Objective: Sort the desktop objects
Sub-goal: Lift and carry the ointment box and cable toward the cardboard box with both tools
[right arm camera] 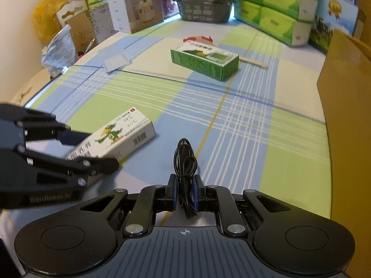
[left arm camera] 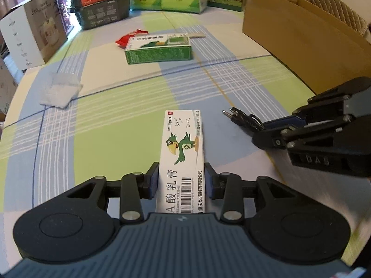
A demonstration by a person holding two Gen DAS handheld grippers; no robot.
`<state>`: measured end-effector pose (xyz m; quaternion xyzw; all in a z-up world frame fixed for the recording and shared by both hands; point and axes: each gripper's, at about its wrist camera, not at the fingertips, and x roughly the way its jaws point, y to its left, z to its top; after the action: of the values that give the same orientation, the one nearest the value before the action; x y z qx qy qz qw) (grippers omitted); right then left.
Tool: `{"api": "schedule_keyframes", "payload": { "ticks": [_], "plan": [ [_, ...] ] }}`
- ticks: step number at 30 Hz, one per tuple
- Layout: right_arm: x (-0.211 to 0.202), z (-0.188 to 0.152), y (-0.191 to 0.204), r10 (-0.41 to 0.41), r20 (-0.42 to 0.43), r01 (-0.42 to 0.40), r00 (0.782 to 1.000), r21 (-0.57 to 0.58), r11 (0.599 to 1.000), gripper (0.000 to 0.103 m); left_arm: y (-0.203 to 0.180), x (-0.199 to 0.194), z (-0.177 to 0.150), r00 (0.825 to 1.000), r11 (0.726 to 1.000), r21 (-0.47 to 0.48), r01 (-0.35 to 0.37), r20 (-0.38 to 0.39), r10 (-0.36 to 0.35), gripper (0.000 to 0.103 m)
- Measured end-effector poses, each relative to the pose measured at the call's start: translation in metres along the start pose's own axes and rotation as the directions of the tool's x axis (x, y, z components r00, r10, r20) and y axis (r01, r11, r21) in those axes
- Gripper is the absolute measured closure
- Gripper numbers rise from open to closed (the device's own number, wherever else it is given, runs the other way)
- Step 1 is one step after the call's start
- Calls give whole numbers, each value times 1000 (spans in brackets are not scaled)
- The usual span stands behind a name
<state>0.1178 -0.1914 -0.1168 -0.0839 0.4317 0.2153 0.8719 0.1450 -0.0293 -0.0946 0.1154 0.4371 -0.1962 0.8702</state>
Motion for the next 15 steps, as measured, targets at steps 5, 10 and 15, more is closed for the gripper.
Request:
{"api": "schedule_keyframes", "payload": {
  "ticks": [5, 10, 15],
  "plan": [
    [6, 0, -4, -24, 21, 24, 1000, 0, 1000, 65, 2, 5, 4, 1000, 1000, -9, -15, 7, 15, 58],
    [11, 2, 0, -30, 50, 31, 998, -24, 999, 65, 3, 6, 8, 1000, 1000, -16, -6, 21, 6, 55],
    [17, 4, 6, -1, 79, 5, 997, -51, 999, 65, 8, 7, 11, 1000, 999, -40, -12, 28, 13, 53]
  ]
}}
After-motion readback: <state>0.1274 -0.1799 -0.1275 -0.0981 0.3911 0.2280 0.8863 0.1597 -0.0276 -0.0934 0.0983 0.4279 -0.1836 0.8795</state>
